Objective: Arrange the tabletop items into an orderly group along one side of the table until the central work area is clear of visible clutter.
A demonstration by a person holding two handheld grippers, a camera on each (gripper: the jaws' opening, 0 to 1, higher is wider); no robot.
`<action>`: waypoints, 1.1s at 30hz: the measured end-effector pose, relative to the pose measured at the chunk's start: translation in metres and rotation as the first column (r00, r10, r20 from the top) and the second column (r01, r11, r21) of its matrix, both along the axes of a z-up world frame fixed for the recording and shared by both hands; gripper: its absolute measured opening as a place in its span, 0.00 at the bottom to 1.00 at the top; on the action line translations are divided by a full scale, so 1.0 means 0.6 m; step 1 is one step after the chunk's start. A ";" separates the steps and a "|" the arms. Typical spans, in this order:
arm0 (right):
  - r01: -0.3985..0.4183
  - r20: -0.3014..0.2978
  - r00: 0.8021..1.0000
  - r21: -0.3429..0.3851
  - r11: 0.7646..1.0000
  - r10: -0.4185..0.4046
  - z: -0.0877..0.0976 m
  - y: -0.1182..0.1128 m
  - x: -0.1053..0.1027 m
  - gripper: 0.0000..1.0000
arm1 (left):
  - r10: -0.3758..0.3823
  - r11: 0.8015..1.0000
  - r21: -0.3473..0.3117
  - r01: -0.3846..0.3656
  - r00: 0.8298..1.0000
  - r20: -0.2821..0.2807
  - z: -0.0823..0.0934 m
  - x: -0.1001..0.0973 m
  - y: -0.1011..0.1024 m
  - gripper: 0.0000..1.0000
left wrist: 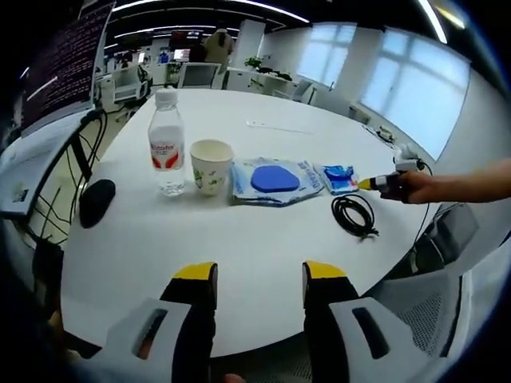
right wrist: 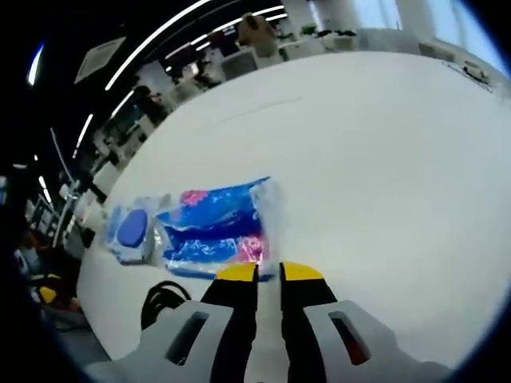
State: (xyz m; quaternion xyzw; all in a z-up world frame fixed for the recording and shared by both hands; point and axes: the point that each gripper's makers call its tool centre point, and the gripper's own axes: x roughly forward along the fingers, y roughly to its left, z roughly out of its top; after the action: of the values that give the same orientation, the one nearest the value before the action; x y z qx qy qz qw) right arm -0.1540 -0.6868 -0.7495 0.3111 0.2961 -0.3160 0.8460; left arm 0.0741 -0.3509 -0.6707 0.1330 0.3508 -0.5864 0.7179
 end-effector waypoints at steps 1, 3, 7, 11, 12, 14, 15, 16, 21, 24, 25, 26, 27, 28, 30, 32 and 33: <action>-0.003 0.002 1.000 -0.003 1.000 0.003 0.001 0.003 0.000 0.09 | -0.003 1.000 0.001 0.003 1.000 0.005 0.000 0.000 -0.001 0.42; -0.020 0.007 1.000 -0.010 1.000 0.020 0.002 0.011 0.000 0.09 | 0.001 1.000 -0.005 -0.001 1.000 0.005 0.001 0.001 -0.002 0.42; -0.083 0.040 0.996 -0.001 0.997 0.083 0.011 0.040 0.013 0.12 | -0.003 1.000 -0.007 0.003 1.000 0.011 0.004 0.000 -0.003 0.42; -0.189 0.070 0.979 -0.008 0.982 0.189 0.025 0.079 0.031 0.16 | -0.005 1.000 -0.001 0.005 1.000 0.015 0.003 0.000 0.000 0.44; -0.195 0.070 0.978 -0.009 0.981 0.196 0.026 0.084 0.032 0.18 | -0.004 1.000 0.000 0.004 1.000 0.014 0.004 0.000 0.001 0.45; -0.229 0.070 0.971 -0.012 0.973 0.230 0.026 0.098 0.036 0.20 | -0.001 1.000 -0.001 0.001 1.000 0.013 0.005 -0.002 0.002 0.45; -0.238 0.075 0.968 -0.005 0.971 0.237 0.025 0.104 0.038 0.21 | -0.001 1.000 0.000 0.001 1.000 0.014 0.006 -0.004 0.004 0.45; -0.246 0.083 0.966 0.003 0.969 0.245 0.025 0.112 0.042 0.22 | -0.002 1.000 0.001 0.002 1.000 0.014 0.006 -0.005 0.005 0.45; -0.308 0.058 0.950 -0.008 0.951 0.308 0.015 0.134 0.051 0.23 | -0.003 1.000 0.004 0.003 1.000 0.018 0.009 -0.010 0.008 0.45; -0.317 0.041 0.948 -0.008 0.948 0.317 0.006 0.137 0.050 0.23 | 0.000 1.000 0.003 -0.001 1.000 0.025 0.014 -0.010 0.009 0.45; -0.315 0.039 0.948 -0.010 0.949 0.315 0.005 0.136 0.050 0.23 | 0.001 1.000 0.005 -0.001 1.000 0.030 0.016 -0.010 0.010 0.45; -0.315 0.036 0.948 -0.008 0.949 0.315 0.005 0.138 0.049 0.22 | 0.000 1.000 0.010 -0.001 0.999 0.040 0.017 -0.010 0.010 0.45; -0.308 0.028 0.951 -0.011 0.951 0.308 0.005 0.137 0.047 0.21 | -0.005 1.000 0.015 0.004 0.999 0.051 0.018 -0.010 0.011 0.45; -0.296 0.003 0.955 -0.049 0.954 0.296 0.006 0.130 0.041 0.19 | -0.007 1.000 0.014 0.007 0.998 0.056 0.021 -0.011 0.010 0.44; -0.285 0.013 0.958 -0.028 0.958 0.286 0.002 0.137 0.040 0.17 | -0.003 1.000 0.006 0.002 0.998 0.055 0.024 -0.012 0.009 0.45; -0.280 0.026 0.959 -0.020 0.960 0.281 0.000 0.143 0.041 0.17 | 0.002 1.000 0.001 -0.002 0.999 0.053 0.026 -0.013 0.008 0.45; -0.281 0.020 0.959 -0.020 0.959 0.282 -0.003 0.145 0.041 0.17 | 0.002 1.000 0.000 -0.002 0.999 0.054 0.027 -0.014 0.008 0.45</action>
State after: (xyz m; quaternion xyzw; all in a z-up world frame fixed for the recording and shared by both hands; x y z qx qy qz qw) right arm -0.1295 -0.5997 -0.7512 0.2621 0.3250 -0.1914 0.8883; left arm 0.0660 -0.3463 -0.6542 0.1482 0.3315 -0.5821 0.7276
